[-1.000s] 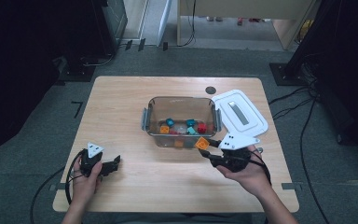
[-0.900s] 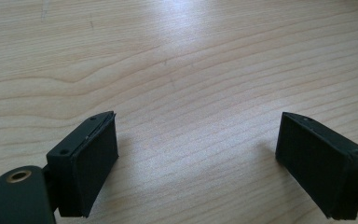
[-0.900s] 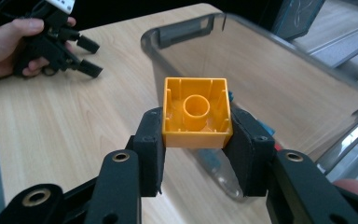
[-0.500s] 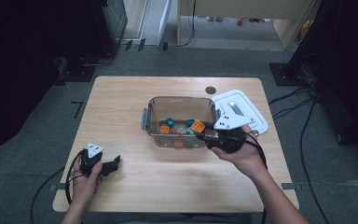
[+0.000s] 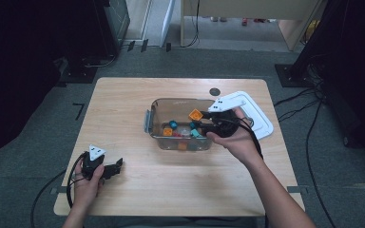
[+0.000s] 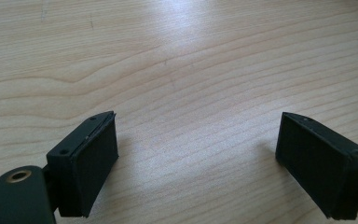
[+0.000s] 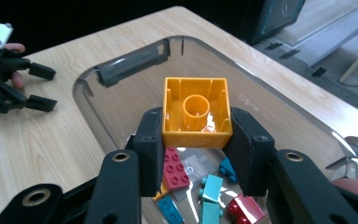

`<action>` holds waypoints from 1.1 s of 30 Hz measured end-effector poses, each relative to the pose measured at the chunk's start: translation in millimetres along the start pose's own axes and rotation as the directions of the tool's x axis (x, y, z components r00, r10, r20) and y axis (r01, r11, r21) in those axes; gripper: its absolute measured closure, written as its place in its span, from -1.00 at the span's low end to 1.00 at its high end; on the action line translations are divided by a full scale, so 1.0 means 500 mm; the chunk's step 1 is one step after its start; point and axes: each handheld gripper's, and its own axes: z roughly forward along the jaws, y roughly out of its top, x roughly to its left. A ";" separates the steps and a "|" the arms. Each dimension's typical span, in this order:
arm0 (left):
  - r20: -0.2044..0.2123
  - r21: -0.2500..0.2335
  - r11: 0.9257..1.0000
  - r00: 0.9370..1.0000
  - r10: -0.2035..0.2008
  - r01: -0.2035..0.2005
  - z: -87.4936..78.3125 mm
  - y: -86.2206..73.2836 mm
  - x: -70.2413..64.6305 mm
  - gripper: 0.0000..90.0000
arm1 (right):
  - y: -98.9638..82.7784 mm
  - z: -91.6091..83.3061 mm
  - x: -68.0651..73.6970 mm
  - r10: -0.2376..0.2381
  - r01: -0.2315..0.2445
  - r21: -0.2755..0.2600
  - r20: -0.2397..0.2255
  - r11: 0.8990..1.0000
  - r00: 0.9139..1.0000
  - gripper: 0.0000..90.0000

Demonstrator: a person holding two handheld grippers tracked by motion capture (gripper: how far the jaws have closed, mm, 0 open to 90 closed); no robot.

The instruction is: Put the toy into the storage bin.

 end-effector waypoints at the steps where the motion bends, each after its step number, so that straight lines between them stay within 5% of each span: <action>1: 0.000 0.000 1.000 1.000 0.000 0.000 0.000 0.000 0.000 -0.72 | 0.001 0.006 -0.002 0.005 -0.005 0.009 0.000 1.000 1.000 0.33; 10: 0.001 0.000 1.000 1.000 0.000 0.000 0.000 0.000 0.000 -0.72 | 0.012 0.062 -0.029 0.077 -0.079 0.081 0.025 0.994 0.997 0.33; 19: 0.003 0.002 1.000 1.000 0.001 -0.001 0.000 0.000 0.001 -0.72 | 0.012 0.107 -0.051 0.137 -0.142 0.207 0.037 0.968 0.990 0.33; 30: 0.002 0.001 1.000 1.000 0.001 -0.001 0.000 0.000 0.000 -0.72 | 0.008 0.120 -0.061 0.156 -0.158 0.230 0.026 0.960 0.987 0.32; 33: 0.003 0.002 1.000 1.000 0.001 -0.001 0.000 0.000 0.000 -0.72 | 0.009 0.119 -0.060 0.163 -0.162 0.224 0.014 0.961 0.987 0.15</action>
